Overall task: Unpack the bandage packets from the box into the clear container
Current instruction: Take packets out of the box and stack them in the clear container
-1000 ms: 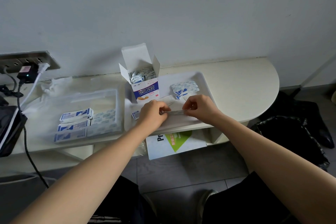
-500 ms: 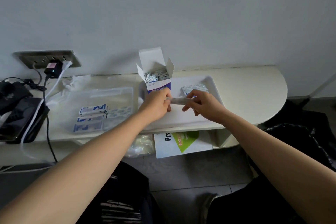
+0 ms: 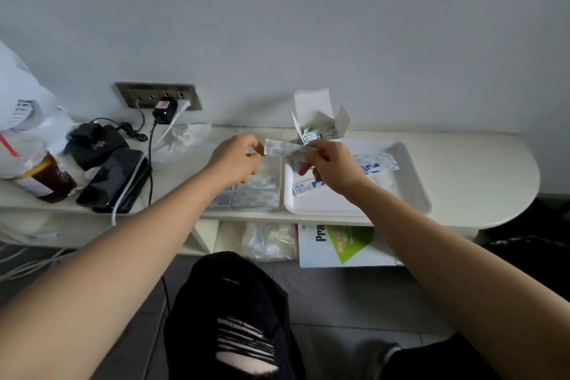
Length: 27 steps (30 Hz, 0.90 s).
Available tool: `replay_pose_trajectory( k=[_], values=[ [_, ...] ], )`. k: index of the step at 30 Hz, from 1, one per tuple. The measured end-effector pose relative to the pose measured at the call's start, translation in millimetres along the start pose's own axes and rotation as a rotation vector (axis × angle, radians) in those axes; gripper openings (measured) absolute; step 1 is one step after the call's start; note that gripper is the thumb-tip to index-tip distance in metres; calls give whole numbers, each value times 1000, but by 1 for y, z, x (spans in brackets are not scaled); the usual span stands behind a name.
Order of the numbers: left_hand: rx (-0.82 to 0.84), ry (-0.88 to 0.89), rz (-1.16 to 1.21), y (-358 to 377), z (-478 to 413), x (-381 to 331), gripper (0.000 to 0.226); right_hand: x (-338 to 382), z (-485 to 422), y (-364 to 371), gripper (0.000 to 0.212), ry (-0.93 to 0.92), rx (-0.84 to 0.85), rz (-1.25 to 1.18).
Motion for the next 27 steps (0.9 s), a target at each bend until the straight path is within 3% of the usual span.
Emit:
replay_pose_trajectory(
  k=[3,10,21,27],
  values=[
    [30,3,-145,0,-4,19,20,-10,-1,-2,18,72,-20,-94],
    [291,-26,-442,35,-22,40,30,-24,-10,7,15,129,7,-177],
    [455,-75,-523,46,-42,57,23,-26,-20,14,17,124,53,-132],
    [459,-79,-523,49,-46,60,21,-25,-19,13,18,122,51,-123]
  ],
)
Point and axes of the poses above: each hand's wrist, its own z-axis away from the middle knuckle, its own y-axis out of the palm, x = y × z, the point moved 7 cm from there along -z, towards the middle knuckle, and after that the axes turned 7 degrees about y, right-handed, at the moved point
